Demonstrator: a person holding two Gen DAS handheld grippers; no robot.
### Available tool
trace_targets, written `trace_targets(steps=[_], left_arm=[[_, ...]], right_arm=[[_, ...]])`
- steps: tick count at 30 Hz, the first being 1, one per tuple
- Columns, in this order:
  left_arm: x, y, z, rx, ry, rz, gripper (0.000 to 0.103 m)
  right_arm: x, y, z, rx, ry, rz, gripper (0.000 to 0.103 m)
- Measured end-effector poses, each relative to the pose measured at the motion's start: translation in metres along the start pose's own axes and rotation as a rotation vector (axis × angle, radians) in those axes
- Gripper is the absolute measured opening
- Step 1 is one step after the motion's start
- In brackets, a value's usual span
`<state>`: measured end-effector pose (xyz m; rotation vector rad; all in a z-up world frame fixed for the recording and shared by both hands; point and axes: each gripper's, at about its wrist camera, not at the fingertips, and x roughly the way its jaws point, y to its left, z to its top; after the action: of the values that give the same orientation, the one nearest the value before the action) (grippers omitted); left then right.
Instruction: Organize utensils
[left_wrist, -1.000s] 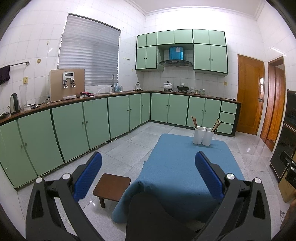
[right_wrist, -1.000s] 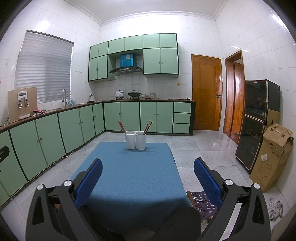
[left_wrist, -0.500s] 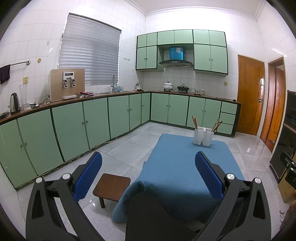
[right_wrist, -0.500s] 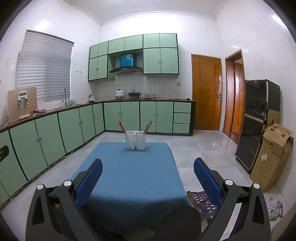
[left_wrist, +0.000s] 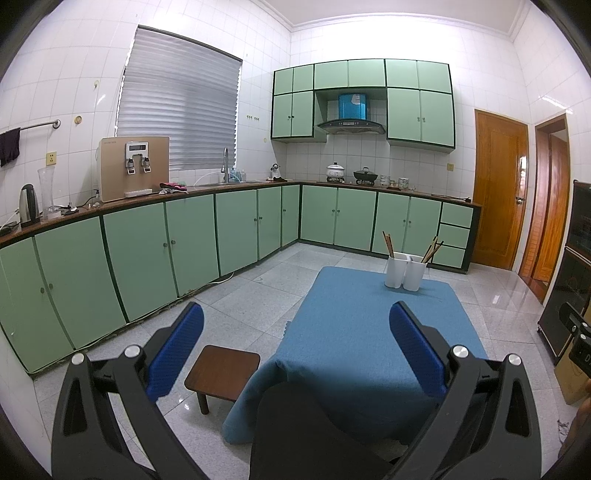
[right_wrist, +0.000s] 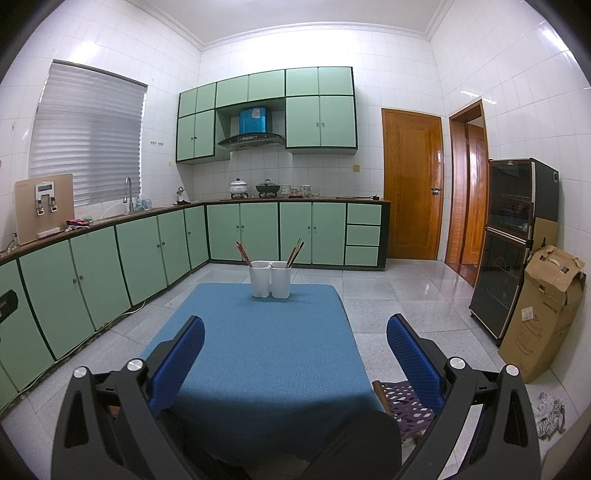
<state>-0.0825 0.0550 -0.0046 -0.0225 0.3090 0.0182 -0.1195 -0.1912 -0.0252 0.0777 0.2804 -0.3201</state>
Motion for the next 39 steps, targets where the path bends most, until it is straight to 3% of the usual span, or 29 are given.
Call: trace_targets(steps=[39], left_arm=[[-0.0023,-0.0029,-0.0010,0.001,-0.001,-0.003,0.098]], right_arm=[[0.0006,0.0001,-0.0002,-0.001,0.000,0.000,0.097]])
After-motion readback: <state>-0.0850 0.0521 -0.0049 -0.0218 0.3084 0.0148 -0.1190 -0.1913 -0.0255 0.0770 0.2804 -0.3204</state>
